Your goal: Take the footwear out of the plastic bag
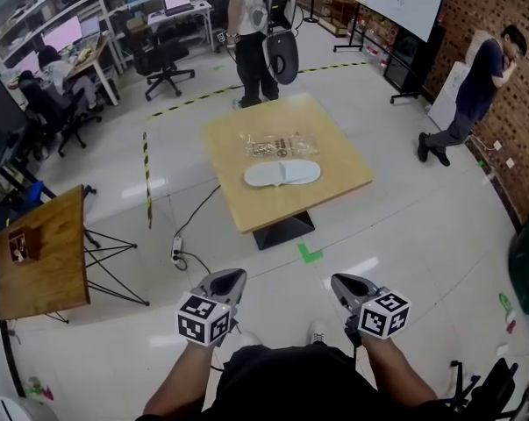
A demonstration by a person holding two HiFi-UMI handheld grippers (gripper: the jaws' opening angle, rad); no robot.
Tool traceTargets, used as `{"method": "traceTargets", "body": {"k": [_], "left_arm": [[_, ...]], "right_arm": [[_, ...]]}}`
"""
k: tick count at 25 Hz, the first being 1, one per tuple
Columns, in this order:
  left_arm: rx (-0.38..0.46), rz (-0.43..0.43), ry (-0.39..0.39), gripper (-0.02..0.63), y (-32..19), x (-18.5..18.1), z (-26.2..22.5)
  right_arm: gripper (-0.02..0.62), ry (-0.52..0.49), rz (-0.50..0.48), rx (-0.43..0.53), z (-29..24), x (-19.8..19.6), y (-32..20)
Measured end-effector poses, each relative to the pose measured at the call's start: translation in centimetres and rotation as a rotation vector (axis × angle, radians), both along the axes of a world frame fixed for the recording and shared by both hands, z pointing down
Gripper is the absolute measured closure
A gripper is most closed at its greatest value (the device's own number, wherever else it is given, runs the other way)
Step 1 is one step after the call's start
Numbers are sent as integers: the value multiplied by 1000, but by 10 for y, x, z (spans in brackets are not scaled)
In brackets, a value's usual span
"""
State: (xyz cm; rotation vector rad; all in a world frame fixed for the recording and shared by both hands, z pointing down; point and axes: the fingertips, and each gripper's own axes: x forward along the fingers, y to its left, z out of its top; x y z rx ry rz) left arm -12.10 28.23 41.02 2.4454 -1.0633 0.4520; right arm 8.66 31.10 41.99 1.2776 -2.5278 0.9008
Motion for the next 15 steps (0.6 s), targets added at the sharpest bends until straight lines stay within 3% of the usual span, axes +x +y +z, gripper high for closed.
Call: {"method": "traceTargets", "body": {"k": [15], "left_arm": [[5,-6,-3,599,2,-9,0]], "right_arm": [[595,16,12,9,-7,2,-1]]}}
